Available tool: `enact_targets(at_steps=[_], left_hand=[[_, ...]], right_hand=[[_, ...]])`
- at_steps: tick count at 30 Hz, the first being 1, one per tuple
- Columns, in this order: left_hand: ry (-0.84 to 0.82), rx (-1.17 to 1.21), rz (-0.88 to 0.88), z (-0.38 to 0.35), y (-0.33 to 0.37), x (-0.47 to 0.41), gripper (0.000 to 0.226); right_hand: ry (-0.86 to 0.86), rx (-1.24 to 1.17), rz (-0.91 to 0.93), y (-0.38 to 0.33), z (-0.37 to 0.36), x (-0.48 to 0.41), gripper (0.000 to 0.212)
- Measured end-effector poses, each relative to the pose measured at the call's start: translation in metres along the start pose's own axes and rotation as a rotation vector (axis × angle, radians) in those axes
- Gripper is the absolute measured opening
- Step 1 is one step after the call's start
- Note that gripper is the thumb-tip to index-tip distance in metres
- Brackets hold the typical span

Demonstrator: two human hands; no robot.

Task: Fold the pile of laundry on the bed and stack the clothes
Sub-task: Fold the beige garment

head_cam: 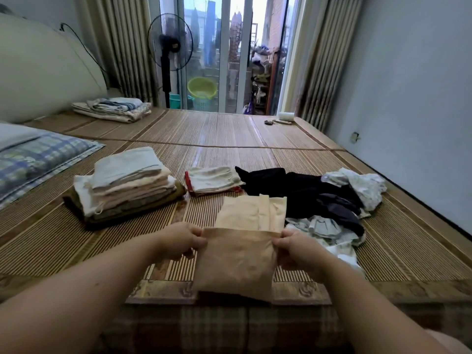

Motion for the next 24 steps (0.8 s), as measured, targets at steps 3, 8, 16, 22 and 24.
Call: enact_targets(at_steps=[3, 8, 16, 22, 24], left_hand=[[0.161, 0.183, -0.002, 0.000, 0.010, -0.028, 0.018], [0.230, -0.135, -0.106, -0.032, 0.017, -0.055, 0.061], [-0.272, -0.915, -0.370, -0.068, -0.025, -0.024, 0.079], [-0.160, -1.003, -0.381, -0.062, -0.020, -0.020, 0.042], [-0.127, -0.925, -0.331, -0.059, -0.015, -0.018, 0.029]], right_hand=[[0.146, -0.097, -0.034, 0.006, 0.011, -0.035, 0.014], [0.429, 0.152, -0.007, 0.029, 0.023, -0.063, 0.038], [-0.038, 0.973, 0.427, 0.055, -0.040, -0.024, 0.079], [0.066, 1.038, 0.392, 0.053, -0.032, -0.029, 0.038], [0.062, 0.920, 0.275, 0.048, -0.022, -0.028, 0.031]])
Point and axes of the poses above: each hand's wrist, its own x-axis away from the middle knuckle, its own z-axis out of the back of the hand, y = z × x, the point moved 7 cm from there along -x, towards the middle knuckle, and after that the axes turned 6 degrees about -z, right-handed, at the moved point
